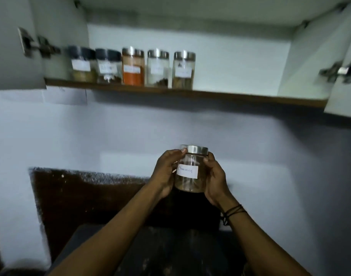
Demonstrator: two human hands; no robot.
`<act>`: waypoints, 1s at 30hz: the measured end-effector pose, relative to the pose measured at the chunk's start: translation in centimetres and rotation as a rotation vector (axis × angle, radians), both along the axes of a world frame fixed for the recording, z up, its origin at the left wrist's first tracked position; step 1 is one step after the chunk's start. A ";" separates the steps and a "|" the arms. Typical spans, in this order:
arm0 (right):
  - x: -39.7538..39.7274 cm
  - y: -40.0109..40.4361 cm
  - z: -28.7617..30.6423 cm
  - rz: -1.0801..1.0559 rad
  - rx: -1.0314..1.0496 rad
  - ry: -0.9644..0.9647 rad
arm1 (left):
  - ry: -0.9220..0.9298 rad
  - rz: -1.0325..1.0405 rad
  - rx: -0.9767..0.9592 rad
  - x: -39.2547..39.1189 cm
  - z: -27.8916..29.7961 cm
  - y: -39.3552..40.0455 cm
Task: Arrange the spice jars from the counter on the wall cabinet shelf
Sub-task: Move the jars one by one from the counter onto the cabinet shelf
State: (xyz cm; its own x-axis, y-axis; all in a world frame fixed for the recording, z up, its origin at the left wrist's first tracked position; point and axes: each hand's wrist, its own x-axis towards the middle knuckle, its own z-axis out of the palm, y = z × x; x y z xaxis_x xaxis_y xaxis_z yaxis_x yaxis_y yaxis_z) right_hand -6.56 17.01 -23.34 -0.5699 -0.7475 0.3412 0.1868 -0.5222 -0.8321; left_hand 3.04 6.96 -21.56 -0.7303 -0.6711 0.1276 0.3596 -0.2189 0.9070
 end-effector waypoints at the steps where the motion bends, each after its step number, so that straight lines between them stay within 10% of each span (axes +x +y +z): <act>1: -0.3 -0.2 1.8 -0.008 -0.017 0.043 | 0.021 0.007 -0.036 -0.1 1.8 -0.2; 9: -2.1 -0.7 15.7 -0.247 -0.042 0.466 | 0.176 0.084 -0.305 -0.7 15.4 -1.4; 30: -7.9 -3.0 26.3 -0.818 0.108 0.593 | 0.163 0.346 -0.607 -8.5 25.6 -2.5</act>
